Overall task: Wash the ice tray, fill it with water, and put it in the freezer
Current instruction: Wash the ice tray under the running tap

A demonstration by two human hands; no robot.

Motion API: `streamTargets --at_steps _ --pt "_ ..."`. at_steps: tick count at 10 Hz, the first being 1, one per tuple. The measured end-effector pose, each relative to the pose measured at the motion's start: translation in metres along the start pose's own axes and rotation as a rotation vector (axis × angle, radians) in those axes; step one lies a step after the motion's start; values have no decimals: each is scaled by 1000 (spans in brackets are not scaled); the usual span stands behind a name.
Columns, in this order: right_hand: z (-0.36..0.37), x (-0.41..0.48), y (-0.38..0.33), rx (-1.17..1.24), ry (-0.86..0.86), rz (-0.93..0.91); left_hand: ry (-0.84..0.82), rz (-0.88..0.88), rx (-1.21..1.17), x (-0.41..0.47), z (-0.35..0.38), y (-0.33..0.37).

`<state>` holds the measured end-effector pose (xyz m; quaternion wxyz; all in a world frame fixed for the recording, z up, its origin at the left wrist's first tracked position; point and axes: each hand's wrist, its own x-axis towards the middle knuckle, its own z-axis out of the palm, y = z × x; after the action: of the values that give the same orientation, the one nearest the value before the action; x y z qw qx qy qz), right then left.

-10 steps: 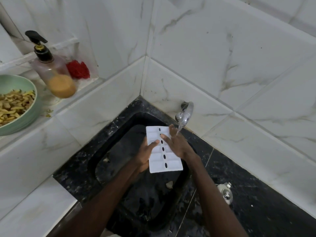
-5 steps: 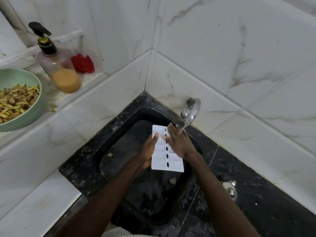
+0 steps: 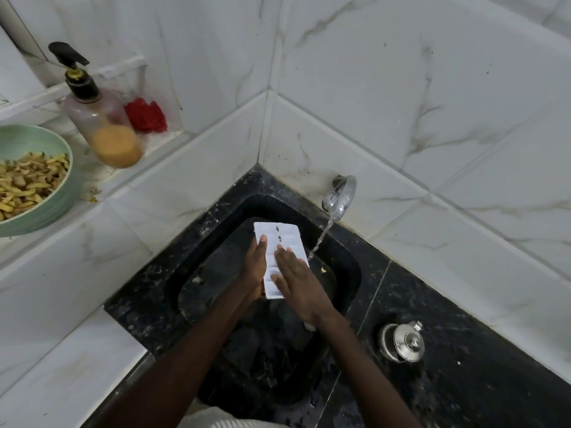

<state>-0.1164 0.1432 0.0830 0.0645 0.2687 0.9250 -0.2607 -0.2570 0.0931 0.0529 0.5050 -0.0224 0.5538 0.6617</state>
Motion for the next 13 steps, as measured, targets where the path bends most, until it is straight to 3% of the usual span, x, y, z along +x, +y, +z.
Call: streamTargets --at_steps 1,3,6,7,8,9,10,11,12,13 --pt "2 -28 -9 49 -6 -16 55 30 25 8 -3 8" --pt "-8 -39 -4 11 28 2 -5 18 -7 -8 5 9" --pt "-45 40 35 -145 -83 117 -94 -95 137 -27 21 2" --pt "-48 53 50 -43 -37 223 -90 -49 181 -30 26 4" --pt "-39 43 45 41 0 271 -5 -26 192 -17 30 -2" --pt "-20 14 19 256 -48 251 176 4 74 7 19 -7" --pt "7 -25 -5 490 -91 193 360 -51 120 28 -4 -7" --pt "33 -48 -11 491 -73 158 362 -131 230 23 -17 -8" --pt "48 -53 -12 477 162 248 236 -192 160 -1 -6 -12" --pt "55 -52 -13 715 434 504 86 -134 299 -2 0 -30"
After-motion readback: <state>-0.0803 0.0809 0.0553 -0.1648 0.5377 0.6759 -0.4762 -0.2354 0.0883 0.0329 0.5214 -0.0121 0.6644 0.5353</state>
